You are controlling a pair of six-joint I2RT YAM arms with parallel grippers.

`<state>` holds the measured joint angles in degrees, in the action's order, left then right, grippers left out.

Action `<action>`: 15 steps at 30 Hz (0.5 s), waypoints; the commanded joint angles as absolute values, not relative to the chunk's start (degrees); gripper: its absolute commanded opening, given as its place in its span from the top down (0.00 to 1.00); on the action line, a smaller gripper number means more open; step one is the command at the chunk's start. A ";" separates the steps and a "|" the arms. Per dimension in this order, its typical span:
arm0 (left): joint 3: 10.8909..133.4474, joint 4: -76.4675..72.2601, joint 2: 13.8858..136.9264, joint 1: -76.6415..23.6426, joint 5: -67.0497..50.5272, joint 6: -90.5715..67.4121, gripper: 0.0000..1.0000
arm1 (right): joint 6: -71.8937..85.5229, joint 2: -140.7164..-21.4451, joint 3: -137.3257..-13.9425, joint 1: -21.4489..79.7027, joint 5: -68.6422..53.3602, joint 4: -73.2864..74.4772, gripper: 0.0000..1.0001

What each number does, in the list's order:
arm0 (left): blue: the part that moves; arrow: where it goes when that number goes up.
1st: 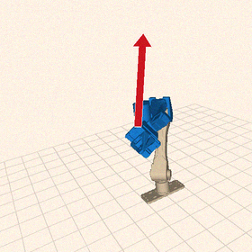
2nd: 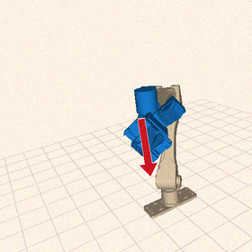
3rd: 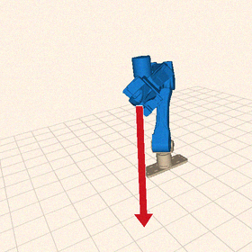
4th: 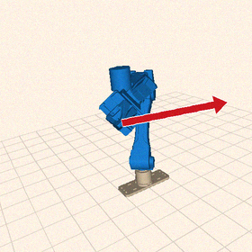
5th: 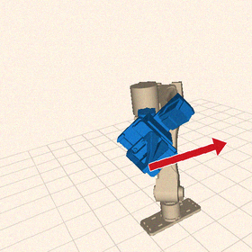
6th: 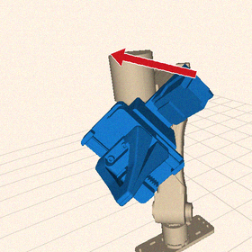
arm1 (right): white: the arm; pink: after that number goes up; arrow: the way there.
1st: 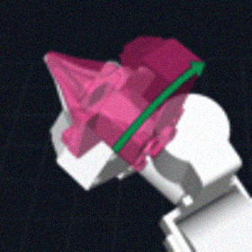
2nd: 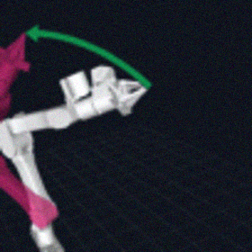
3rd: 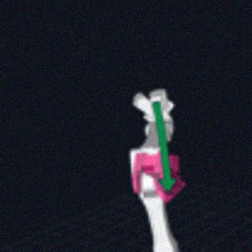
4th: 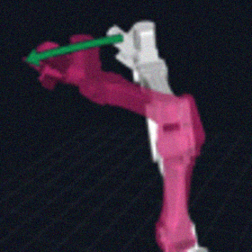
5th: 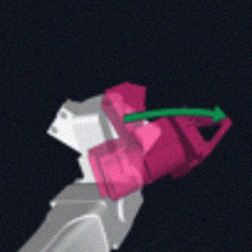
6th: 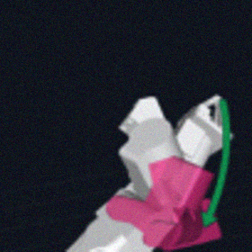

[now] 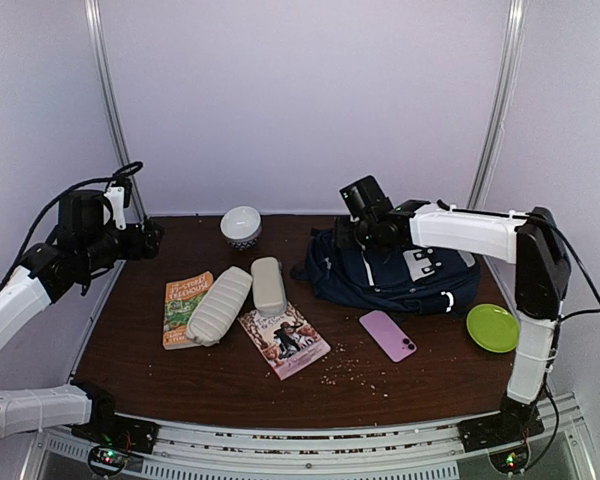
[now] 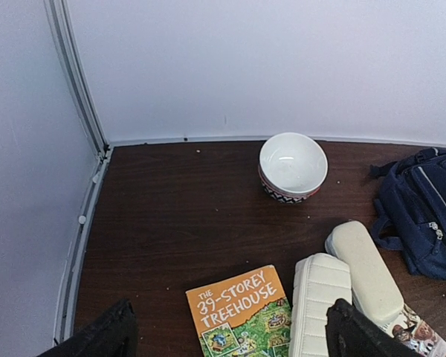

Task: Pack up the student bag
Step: Adjust the student bag at the center of the board.

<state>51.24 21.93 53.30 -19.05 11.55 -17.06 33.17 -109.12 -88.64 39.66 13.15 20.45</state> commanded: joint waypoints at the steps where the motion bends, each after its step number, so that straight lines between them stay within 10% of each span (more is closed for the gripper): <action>1: 51.55 19.93 52.74 -18.65 8.15 -17.92 0.10 | 32.71 -114.08 -92.46 40.51 8.24 26.02 0.40; 15: 52.54 19.95 54.20 -18.70 6.42 -17.93 0.10 | 30.56 -119.61 -96.04 41.04 5.06 30.10 0.55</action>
